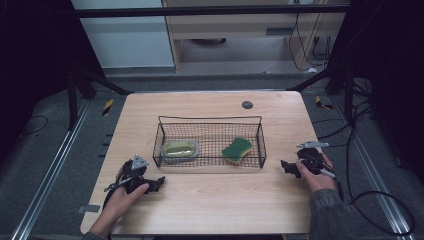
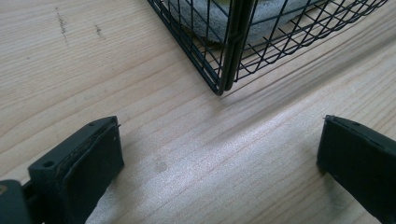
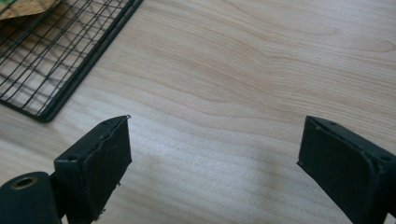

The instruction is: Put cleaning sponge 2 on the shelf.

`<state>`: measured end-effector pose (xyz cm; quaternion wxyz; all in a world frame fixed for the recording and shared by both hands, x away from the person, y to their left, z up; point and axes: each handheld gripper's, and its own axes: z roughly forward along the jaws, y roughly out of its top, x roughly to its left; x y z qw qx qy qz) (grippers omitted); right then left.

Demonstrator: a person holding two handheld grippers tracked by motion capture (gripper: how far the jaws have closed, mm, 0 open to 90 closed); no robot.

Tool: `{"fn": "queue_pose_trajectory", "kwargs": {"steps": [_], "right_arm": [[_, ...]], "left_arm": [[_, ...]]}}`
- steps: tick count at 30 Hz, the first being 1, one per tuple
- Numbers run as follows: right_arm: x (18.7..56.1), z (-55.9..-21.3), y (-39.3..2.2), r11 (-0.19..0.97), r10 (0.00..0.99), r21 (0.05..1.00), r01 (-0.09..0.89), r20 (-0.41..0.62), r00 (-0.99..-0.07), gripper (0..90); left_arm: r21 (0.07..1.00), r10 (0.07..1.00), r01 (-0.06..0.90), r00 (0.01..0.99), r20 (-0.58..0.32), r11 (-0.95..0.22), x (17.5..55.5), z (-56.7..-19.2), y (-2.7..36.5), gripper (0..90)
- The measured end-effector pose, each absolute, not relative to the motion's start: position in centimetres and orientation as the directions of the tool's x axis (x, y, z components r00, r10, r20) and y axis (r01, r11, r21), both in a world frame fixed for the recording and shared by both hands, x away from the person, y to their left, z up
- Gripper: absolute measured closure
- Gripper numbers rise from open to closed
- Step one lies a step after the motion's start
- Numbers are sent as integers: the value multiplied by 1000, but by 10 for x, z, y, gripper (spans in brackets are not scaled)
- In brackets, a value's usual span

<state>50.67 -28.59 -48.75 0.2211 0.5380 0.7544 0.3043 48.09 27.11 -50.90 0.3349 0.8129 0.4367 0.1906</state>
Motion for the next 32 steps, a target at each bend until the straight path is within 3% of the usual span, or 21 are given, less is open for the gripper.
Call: {"fn": "queue_pose_trajectory", "kwargs": {"steps": [12, 22, 32], "right_arm": [[517, -500, -287, 180, 961, 697, 695, 28, -277, 85], [522, -509, -278, 187, 965, 709, 680, -2, -263, 47], [523, -512, -273, 197, 958, 728, 657, 1, -288, 26]], "left_arm": [[712, 838, 582, 545, 16, -393, 481, -509, 271, 0], [712, 838, 582, 545, 16, -393, 481, -509, 271, 0], [710, 837, 583, 547, 17, -395, 481, -509, 271, 0]]}}
